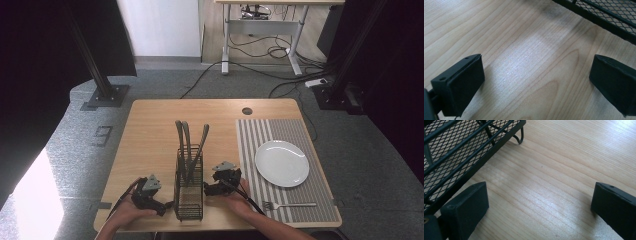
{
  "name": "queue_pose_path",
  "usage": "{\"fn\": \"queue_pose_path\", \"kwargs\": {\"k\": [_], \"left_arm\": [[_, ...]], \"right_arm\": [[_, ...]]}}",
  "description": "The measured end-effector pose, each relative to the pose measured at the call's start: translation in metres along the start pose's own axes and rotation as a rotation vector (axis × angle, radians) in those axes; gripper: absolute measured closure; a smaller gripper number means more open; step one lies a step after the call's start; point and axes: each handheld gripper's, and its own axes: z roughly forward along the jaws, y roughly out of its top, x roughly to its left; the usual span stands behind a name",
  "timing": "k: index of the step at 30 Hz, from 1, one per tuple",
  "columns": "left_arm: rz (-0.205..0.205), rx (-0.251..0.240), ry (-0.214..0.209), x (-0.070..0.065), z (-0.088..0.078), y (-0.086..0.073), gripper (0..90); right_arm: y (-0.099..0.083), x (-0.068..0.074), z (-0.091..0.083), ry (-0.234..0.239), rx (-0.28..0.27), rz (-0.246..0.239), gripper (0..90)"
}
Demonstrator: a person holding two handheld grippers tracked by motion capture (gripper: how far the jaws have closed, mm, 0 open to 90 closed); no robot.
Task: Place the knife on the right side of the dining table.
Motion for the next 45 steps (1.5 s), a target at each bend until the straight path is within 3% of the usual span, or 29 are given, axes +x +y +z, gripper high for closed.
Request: {"fn": "queue_pose_path", "kwargs": {"k": [17,21,28,32,38,45], "left_arm": [[0.001,0.000,-0.001,0.000,0.000,0.000,0.0],[0.001,0.000,-0.001,0.000,0.000,0.000,0.0],[0.003,0.001,-0.001,0.000,-0.001,0.000,0.0],[0.003,0.001,-0.002,0.000,-0.001,0.000,0.0],[0.004,0.002,-0.002,0.000,-0.001,0.000,0.0],[0.004,0.002,-0.002,0.000,-0.001,0.000,0.0]], "right_arm": [[0.000,0.000,0.000,-0.007,-0.001,0.007,0.8],[-0.001,0.001,-0.002,-0.025,-0.007,0.032,4.2],[0.003,-0.003,-0.015,0.035,-0.015,0.116,7.8],[0.007,-0.004,-0.030,0.064,-0.059,0.128,9.7],[0.019,-0.020,-0.056,0.081,-0.154,0.163,12.7],[0.031,-0.034,-0.077,0.094,-0.206,0.158,13.0]]}}
